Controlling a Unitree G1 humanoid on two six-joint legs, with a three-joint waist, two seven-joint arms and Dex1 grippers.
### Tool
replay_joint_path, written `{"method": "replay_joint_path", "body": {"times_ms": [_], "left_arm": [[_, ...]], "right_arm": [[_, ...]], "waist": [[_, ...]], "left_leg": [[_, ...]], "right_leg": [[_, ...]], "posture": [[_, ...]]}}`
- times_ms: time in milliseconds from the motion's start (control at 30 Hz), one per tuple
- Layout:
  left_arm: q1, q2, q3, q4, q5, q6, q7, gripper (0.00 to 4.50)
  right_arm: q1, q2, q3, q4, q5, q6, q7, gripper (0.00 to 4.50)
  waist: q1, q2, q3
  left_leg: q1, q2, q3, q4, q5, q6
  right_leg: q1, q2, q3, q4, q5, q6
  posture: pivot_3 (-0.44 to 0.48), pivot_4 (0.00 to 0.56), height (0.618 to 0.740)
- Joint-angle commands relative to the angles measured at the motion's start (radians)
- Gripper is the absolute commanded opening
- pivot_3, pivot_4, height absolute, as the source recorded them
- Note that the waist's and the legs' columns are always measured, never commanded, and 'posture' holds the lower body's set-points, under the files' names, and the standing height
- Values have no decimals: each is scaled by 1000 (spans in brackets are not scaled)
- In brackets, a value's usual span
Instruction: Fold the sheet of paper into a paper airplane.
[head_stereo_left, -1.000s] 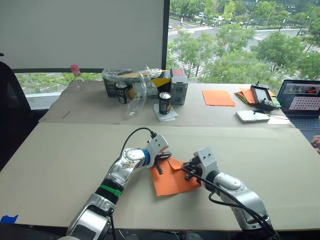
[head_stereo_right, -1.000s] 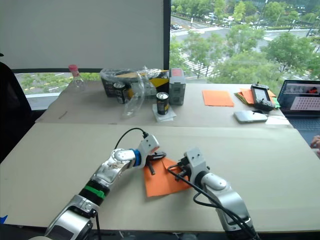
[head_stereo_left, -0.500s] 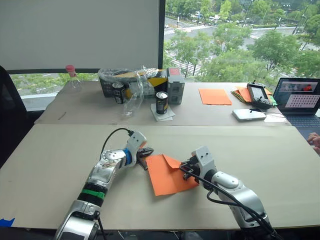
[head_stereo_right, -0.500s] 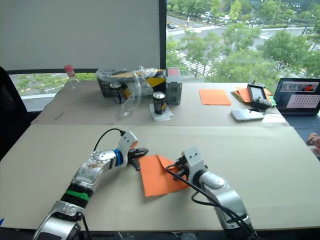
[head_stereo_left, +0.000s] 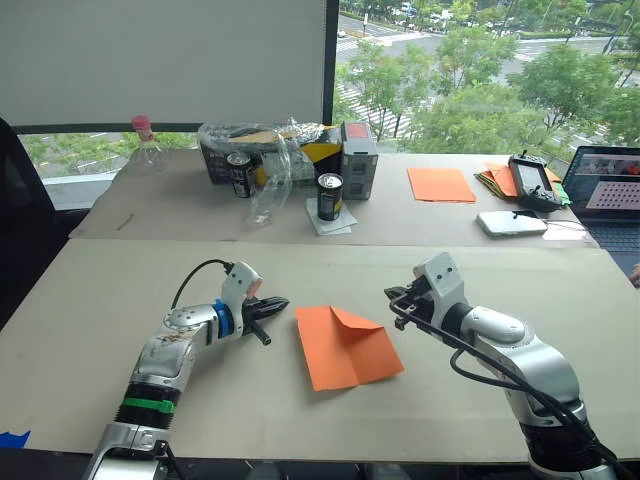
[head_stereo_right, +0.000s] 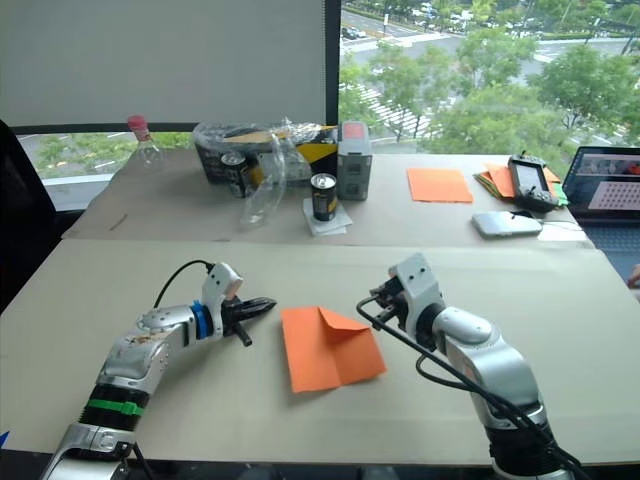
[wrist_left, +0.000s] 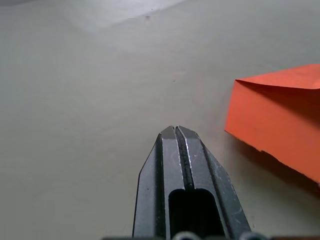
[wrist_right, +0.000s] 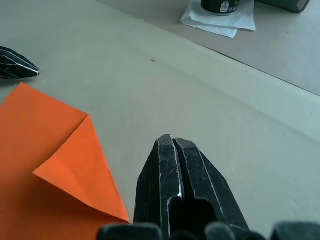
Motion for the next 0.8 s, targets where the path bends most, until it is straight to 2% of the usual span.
{"method": "replay_joint_path", "body": {"times_ms": [33,200,333,467,567,800], "left_arm": [[11,24,87,-92,-124,111,-20,0],[12,33,189,-173,-310,397,22,0],[-25,-19,292,-187,-415,605,169,1187],[-52,-86,330,-191,-453,740,298,2543],[-71,-138,364,-200,-503,813,347,3500],[-64,-127,333,-242,-522,859,375,3500]], "right_arm": [[-6,-67,-1,-28,33,-45,99,24],[11,-149,18,-27,40,-102,213,24],[16,-205,32,-41,62,-130,300,0],[23,-218,47,-72,94,-138,351,0],[38,-218,69,-68,78,-157,355,0],[77,-198,170,26,-36,-220,302,0]], "waist": [[0,0,1],[-1,0,1],[0,-1,1],[0,-1,1],[2,-1,1],[-1,-1,1]], "left_leg": [[0,0,0,0,0,0],[2,0,0,1,0,0],[2,0,0,3,0,0],[2,0,-1,4,0,0],[1,0,-1,5,0,0],[2,0,-1,5,2,-2]], "right_leg": [[0,0,0,0,0,0],[2,0,0,2,0,0],[2,0,0,2,0,0],[3,0,0,3,0,0],[3,0,0,3,0,0],[3,0,0,4,1,-1]], "posture": [[0,150,715],[0,150,715],[0,150,715],[0,150,715],[0,150,715],[0,150,715]]}}
